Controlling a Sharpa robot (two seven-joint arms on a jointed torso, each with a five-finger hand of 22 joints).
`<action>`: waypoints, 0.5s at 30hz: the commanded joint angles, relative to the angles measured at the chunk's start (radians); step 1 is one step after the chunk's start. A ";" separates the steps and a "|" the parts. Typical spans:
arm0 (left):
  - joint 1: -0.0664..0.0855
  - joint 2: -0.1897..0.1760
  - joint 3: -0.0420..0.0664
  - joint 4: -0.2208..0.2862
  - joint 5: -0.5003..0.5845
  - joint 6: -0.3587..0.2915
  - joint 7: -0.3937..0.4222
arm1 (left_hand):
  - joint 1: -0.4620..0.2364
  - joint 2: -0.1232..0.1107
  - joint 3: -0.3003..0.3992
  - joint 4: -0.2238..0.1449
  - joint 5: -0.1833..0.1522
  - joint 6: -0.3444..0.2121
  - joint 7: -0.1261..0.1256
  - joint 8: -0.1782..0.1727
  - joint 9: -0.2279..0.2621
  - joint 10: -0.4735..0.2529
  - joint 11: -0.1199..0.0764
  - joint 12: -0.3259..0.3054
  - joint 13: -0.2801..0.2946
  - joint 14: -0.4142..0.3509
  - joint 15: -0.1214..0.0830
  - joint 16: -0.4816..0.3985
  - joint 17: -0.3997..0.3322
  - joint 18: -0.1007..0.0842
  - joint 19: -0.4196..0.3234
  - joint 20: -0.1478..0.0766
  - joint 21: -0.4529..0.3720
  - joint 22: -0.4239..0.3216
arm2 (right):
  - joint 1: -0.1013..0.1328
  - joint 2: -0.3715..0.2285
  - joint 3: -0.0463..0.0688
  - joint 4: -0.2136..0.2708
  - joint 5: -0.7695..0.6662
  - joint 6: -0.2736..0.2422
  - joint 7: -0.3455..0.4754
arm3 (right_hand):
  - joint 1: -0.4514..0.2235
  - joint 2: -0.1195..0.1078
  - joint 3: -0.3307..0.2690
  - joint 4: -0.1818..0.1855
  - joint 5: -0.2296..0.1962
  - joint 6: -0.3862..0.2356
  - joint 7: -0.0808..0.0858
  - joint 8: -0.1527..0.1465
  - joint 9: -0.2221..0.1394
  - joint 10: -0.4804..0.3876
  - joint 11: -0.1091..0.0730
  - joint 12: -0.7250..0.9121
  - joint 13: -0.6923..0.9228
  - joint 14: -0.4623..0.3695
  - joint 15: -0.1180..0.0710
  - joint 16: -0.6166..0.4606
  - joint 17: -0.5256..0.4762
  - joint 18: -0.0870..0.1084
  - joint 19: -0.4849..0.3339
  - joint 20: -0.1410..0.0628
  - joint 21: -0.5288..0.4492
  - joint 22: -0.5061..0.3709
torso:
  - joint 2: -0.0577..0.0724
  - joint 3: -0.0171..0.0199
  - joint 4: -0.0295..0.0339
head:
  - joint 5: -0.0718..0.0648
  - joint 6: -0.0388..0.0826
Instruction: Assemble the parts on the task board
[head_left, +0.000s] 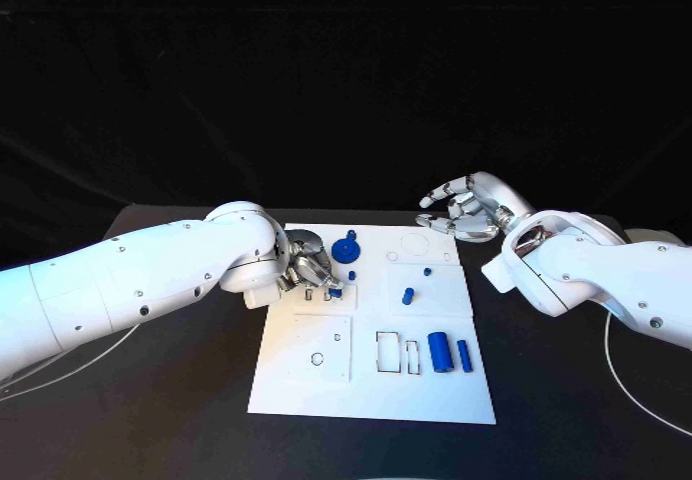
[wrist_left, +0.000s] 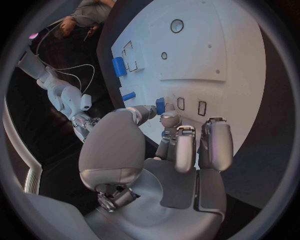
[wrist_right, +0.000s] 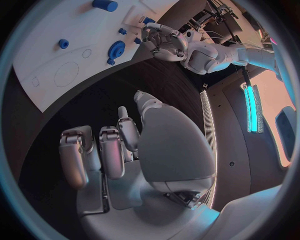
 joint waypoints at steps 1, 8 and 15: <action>-0.007 -0.016 0.001 0.027 0.018 -0.103 0.023 | -0.011 -0.004 0.208 -0.218 0.013 0.009 -0.002 0.005 0.003 0.011 0.000 0.008 0.008 0.101 -0.007 0.008 0.260 -0.006 0.004 -0.002 0.004 0.004 | -0.001 -0.003 0.000 0.001 -0.005 0.003 0.008 | -0.009 0.002 0.007 0.000 0.003 0.002 -0.003 0.007 0.001 0.002 -0.006 -0.002 0.029 0.096 -0.007 -0.005 0.220 -0.006 0.101 -0.008 0.002 0.261 | 0.001 0.0004 0.0022 | -0.003 -0.004; -0.028 -0.048 0.000 0.066 -0.068 -0.162 0.024 | -0.022 -0.019 0.213 -0.228 0.053 0.030 -0.009 0.003 0.007 0.041 -0.007 0.035 0.038 0.102 -0.013 0.010 0.263 -0.009 0.011 -0.007 0.012 0.019 | -0.002 -0.009 0.000 0.002 -0.005 0.002 0.009 | -0.009 0.002 0.007 0.000 0.003 0.002 -0.003 0.007 0.001 0.002 -0.006 -0.002 0.029 0.096 -0.007 -0.005 0.220 -0.006 0.101 -0.008 0.002 0.261 | -0.001 0.0001 0.0052 | -0.004 -0.006; -0.039 -0.052 -0.001 0.062 -0.140 -0.158 0.016 | -0.029 -0.030 0.218 -0.231 0.095 0.044 -0.013 0.001 0.011 0.055 -0.012 0.047 0.052 0.102 -0.017 0.010 0.263 -0.011 0.015 -0.012 0.016 0.028 | -0.002 -0.010 0.000 0.003 -0.005 0.001 0.009 | -0.009 0.002 0.007 0.000 0.003 0.002 -0.003 0.007 0.001 0.002 -0.006 -0.002 0.029 0.096 -0.007 -0.005 0.220 -0.006 0.101 -0.008 0.002 0.261 | -0.002 0.0004 0.0038 | 0.001 -0.008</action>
